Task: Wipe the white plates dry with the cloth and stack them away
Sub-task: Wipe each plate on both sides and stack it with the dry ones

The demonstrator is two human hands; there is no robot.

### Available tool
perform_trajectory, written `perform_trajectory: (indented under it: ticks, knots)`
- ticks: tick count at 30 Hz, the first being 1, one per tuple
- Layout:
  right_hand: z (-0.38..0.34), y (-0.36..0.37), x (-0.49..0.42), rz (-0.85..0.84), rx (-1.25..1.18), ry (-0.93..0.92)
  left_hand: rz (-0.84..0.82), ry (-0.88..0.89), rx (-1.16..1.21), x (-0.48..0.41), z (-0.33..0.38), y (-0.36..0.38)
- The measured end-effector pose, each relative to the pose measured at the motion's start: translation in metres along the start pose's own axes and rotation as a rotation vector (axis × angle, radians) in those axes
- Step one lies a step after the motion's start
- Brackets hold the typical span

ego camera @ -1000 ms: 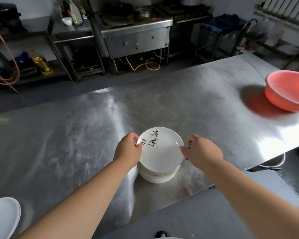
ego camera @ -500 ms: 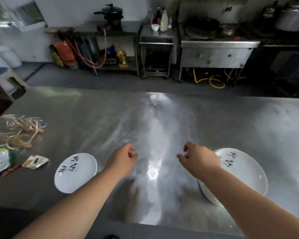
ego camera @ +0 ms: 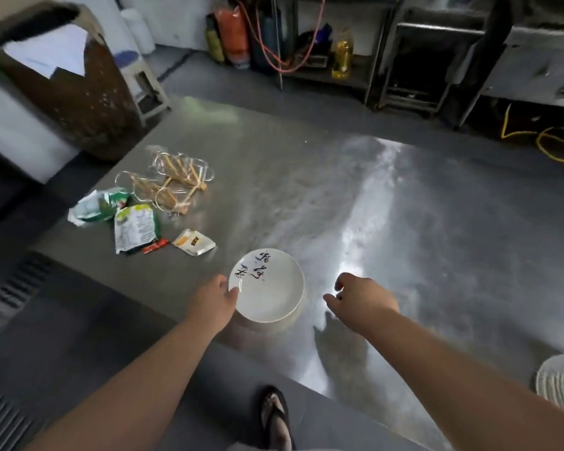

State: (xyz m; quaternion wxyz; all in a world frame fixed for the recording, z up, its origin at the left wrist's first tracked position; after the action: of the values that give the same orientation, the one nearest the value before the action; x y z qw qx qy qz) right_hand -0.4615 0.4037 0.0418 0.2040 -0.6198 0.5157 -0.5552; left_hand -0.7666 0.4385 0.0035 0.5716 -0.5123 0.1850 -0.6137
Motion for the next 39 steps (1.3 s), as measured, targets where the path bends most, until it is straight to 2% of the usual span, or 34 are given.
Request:
perform_trajectory:
  ticks: [4,8,10,15,20,25,32,39]
  knots:
    - [-0.027,0.032,-0.025,-0.104,-0.123,0.043,-0.130,-0.040,-0.013,-0.029,-0.020,-0.001]
    - [-0.045,0.058,-0.045,-0.170,-0.158,0.076,-0.196,0.036,0.050,-0.049,-0.023,0.006]
    - [-0.052,0.065,-0.049,-0.151,-0.134,0.097,-0.184,0.069,0.037,-0.055,-0.022,0.008]
    - [-0.062,0.071,-0.052,-0.134,0.051,0.095,-0.112,0.186,-0.217,-0.056,-0.012,0.008]
    - [-0.062,0.069,-0.048,-0.166,0.020,0.115,-0.093,0.194,-0.240,-0.057,-0.009,0.008]
    - [-0.063,0.060,-0.037,-0.160,-0.146,0.143,-0.058,0.178,-0.312,-0.053,-0.001,0.002]
    - [-0.030,0.028,-0.014,-0.066,-0.326,0.184,-0.025,0.299,-0.277,-0.043,0.042,-0.002]
    - [0.060,-0.003,0.021,-0.001,-0.369,0.300,-0.067,0.486,-0.246,-0.002,0.118,0.044]
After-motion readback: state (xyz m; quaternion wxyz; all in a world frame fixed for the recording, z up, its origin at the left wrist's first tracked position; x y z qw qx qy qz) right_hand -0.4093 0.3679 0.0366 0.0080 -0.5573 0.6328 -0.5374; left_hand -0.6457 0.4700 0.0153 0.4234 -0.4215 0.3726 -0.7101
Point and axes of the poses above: each hand's wrist, its own x-axis away from the middle knuckle, its own y-axis out of the palm, z = x × y, the point moved 2 cm from there along -x, towards the middle knuckle
